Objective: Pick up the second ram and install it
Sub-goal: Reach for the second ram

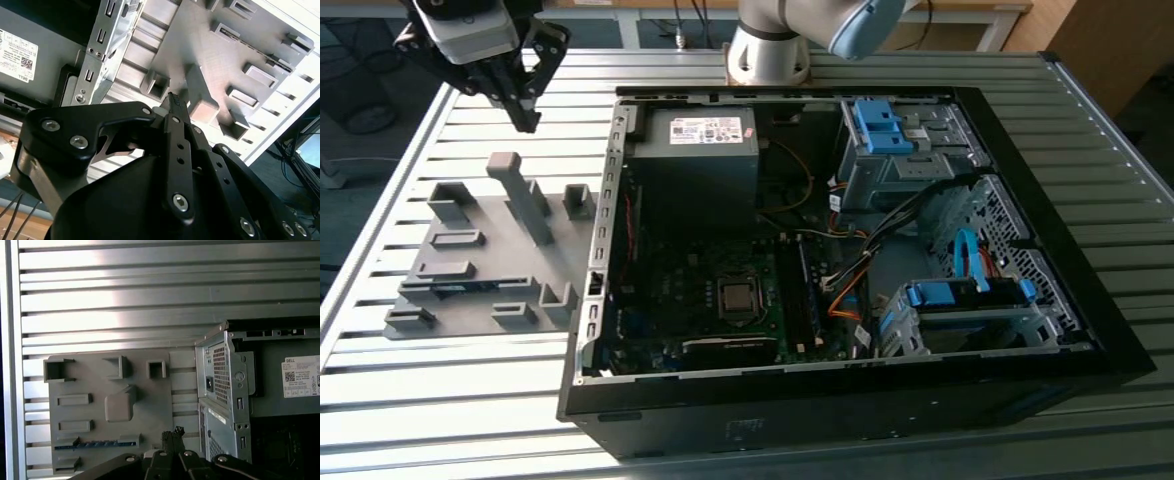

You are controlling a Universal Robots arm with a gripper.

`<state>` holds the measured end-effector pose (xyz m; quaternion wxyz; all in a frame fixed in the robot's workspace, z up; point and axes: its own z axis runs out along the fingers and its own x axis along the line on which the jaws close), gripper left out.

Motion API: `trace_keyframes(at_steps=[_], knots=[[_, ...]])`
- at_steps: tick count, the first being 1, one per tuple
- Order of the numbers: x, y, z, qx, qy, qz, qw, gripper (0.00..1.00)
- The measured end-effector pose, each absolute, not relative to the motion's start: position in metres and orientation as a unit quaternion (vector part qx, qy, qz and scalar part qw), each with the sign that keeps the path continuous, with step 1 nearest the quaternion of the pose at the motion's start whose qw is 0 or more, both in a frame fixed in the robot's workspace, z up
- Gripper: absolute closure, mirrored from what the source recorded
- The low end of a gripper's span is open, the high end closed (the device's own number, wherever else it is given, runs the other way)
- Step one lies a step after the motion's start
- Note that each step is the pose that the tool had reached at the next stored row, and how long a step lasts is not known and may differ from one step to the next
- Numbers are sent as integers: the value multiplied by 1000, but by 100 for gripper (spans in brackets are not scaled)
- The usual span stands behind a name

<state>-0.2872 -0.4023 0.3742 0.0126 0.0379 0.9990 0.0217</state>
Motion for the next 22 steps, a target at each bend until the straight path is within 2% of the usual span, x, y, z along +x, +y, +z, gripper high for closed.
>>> trace_keyframes(at_steps=[22], knots=[[-307, -410, 374, 38, 999, 22, 13, 89]])
